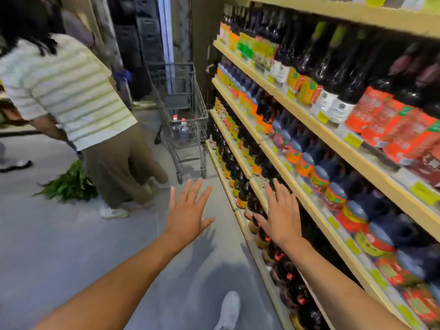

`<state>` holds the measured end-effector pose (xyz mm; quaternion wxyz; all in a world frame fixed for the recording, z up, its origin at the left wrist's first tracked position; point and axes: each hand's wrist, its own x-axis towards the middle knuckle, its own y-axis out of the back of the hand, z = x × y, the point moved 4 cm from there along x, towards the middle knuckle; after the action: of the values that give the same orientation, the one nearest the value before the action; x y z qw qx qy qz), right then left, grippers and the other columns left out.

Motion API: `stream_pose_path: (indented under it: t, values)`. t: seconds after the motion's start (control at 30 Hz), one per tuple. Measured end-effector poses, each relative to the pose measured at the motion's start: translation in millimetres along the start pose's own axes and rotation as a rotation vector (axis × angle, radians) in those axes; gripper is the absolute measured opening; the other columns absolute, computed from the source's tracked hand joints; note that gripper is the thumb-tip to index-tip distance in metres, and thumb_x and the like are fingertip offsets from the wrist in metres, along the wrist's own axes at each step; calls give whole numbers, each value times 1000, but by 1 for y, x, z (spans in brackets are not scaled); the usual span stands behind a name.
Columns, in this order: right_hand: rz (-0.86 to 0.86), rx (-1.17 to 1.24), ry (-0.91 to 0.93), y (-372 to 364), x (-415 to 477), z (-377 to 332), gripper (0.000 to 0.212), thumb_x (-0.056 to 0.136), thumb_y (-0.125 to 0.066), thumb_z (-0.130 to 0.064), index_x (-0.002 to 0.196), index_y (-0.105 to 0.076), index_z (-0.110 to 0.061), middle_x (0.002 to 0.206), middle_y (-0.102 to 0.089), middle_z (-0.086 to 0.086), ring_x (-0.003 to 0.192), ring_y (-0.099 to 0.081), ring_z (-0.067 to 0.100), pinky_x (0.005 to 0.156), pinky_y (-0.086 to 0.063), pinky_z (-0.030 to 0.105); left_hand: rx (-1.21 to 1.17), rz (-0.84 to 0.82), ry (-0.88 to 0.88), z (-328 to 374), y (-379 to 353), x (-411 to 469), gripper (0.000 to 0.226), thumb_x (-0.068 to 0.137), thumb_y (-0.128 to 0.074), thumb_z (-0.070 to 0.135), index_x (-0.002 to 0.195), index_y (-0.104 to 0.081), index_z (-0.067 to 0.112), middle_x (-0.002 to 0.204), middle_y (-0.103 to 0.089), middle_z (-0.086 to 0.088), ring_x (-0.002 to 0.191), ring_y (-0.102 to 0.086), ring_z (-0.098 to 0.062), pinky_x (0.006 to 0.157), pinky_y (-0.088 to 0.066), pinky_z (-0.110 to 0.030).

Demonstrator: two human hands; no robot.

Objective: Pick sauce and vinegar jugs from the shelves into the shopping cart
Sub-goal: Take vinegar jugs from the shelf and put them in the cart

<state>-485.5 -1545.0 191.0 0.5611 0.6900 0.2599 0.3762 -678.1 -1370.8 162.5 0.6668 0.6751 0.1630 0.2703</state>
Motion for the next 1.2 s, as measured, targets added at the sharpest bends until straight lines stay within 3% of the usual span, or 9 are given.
stream_pose_path:
  t: [0.1,0.27,0.4,0.57,0.73,0.93,1.2]
  values:
    - [-28,44,38,-27,76,0,95,89,-65,-58,162,-14,-24,170,-10,5,156,-12,27,126,-14,50,-10,12,68,-19,-11,59,94,82,-64,67,158,-24,31,168,-17,-5,155,-15,-31,119,-16,-66]
    - [-59,31,168,-64,179,-1,103,71,-79,-60,153,-41,-12,158,-39,15,146,-38,34,113,-37,55,-80,21,175,-41,-22,145,90,90,-51,69,161,-7,35,170,1,0,157,5,-25,123,-4,-60]
    - [-90,8,186,-75,269,-10,101,71,-80,-62,152,-41,-16,156,-41,12,141,-43,31,113,-39,50,-80,-4,215,-62,-28,208,88,93,-49,68,160,-2,35,170,5,-1,157,8,-25,123,-2,-59]
    - [-106,63,236,-103,363,-24,92,80,-78,-54,154,-35,-20,160,-33,11,147,-33,33,116,-34,57,-93,-12,261,-101,-46,292,89,91,-52,67,160,-8,34,170,1,-1,157,4,-27,123,-6,-60]
    - [-146,62,266,-149,472,-45,92,88,-65,-60,161,-21,-25,168,-15,6,155,-17,28,123,-21,53,-110,-25,278,-161,-74,390,90,91,-52,68,161,-5,34,170,0,-1,157,3,-26,123,-6,-58]
    - [-140,61,250,-186,604,-89,92,85,-72,-54,158,-26,-24,165,-25,6,152,-24,27,121,-28,54,-129,-87,286,-252,-98,515,91,92,-49,69,161,1,35,170,8,1,156,10,-23,125,-3,-54]
    - [-221,127,222,-241,768,-130,84,93,-60,-57,160,-22,-24,167,-19,1,154,-19,24,124,-21,46,-166,-158,297,-344,-121,649,89,93,-49,67,161,-1,34,170,5,1,157,4,-24,126,-9,-50]
